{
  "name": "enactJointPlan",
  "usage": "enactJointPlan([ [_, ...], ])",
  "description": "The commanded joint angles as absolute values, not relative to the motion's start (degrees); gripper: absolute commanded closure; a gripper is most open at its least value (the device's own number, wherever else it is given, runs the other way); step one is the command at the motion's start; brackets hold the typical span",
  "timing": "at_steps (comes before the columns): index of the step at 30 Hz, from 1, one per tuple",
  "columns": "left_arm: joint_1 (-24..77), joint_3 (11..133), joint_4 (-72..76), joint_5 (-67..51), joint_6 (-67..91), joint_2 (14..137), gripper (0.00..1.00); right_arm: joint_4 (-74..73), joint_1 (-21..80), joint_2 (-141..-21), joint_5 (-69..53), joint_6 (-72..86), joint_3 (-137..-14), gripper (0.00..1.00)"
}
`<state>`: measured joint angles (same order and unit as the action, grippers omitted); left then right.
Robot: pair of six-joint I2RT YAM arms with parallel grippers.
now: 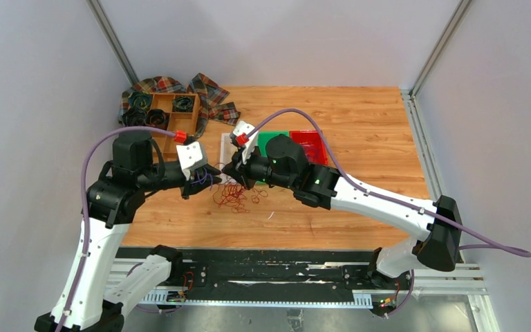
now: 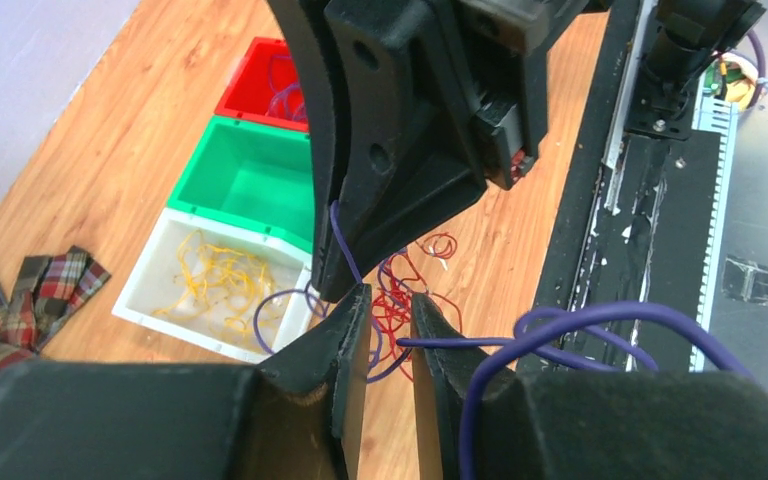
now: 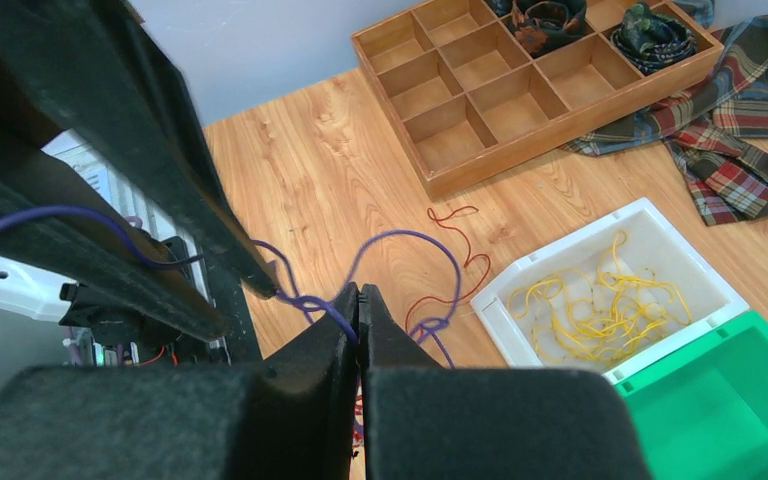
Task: Untangle the cables
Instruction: Untie the cable.
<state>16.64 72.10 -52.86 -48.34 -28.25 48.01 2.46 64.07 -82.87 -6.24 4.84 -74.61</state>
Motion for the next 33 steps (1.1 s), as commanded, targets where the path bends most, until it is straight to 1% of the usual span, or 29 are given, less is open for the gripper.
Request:
enactJointPlan([
  [1, 16.86, 70.7, -52.93, -44.6, -27.36, 48.16, 0.69, 2.18, 65.3, -82.12, -7.56, 3.66, -77.13, 0.99],
  [3, 16.81, 70.38, -53.04, -43.74, -27.4, 48.4, 0.56, 1.69, 65.46, -82.25, -7.63, 3.56, -77.46, 0.99],
  [4, 16.87, 70.26, -53.19, -43.38, -27.86, 48.47, 0.54, 1.5, 65.54, -82.38, -7.64, 3.46, -77.7, 0.99],
  [15, 16.87, 70.16, -53.7, -40.74, -34.17, 48.66, 0.55, 0.73, 66.52, -82.8, -8.75, 2.16, -78.04, 0.99],
  [19, 16.87, 69.46, -57.38, -47.17, -41.42, 46.53, 0.55, 1.84, 66.69, -82.31, -9.46, 2.1, -77.07, 0.99],
  [22, 16.83, 69.78, -57.46, -47.13, -42.11, 46.14, 0.55, 5.04, 66.73, -81.32, -10.31, 3.24, -74.62, 0.99],
  [24, 16.87, 70.45, -57.56, -45.45, -41.48, 46.85, 0.54, 6.17, 66.71, -80.98, -11.7, 3.65, -73.94, 0.99],
  [25, 16.81, 70.21, -57.58, -44.8, -41.52, 46.94, 0.5, 6.2, 66.71, -80.95, -12.68, 3.87, -73.91, 0.99],
  [26, 16.87, 69.75, -57.55, -44.45, -41.68, 46.69, 0.49, 6.04, 66.71, -80.91, -13.7, 4.05, -74.06, 0.99],
  [33, 16.87, 68.39, -57.48, -45.75, -42.81, 44.78, 0.48, 5.72, 66.71, -79.11, -23.41, 5.01, -73.05, 0.99],
])
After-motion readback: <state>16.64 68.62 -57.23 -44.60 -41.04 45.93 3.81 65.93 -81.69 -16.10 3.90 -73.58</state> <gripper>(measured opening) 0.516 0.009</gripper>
